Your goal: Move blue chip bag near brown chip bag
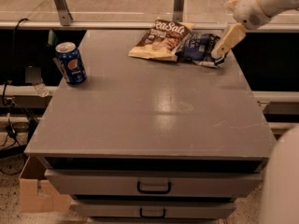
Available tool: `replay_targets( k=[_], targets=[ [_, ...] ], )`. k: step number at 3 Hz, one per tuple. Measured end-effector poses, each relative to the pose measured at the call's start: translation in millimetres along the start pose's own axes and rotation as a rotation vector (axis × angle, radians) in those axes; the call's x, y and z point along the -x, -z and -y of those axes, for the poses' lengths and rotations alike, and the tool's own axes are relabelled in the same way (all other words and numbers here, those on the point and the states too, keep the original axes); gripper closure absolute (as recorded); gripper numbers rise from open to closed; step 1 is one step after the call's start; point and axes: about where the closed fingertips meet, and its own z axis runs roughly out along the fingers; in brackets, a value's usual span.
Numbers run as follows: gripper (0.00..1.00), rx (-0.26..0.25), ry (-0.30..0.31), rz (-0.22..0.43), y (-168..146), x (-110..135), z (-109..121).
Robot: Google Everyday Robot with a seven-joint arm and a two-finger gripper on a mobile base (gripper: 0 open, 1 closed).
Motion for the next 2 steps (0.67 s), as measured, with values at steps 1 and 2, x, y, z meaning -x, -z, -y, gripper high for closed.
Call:
replay_targets(
  k=[1,2],
  targets=[
    [0.00,0.036,0.012,0.014,44.6,-4.4,-37.9],
    [0.00,0.046,0.009,0.009,46.7,-6.8,-45.7]
  ],
)
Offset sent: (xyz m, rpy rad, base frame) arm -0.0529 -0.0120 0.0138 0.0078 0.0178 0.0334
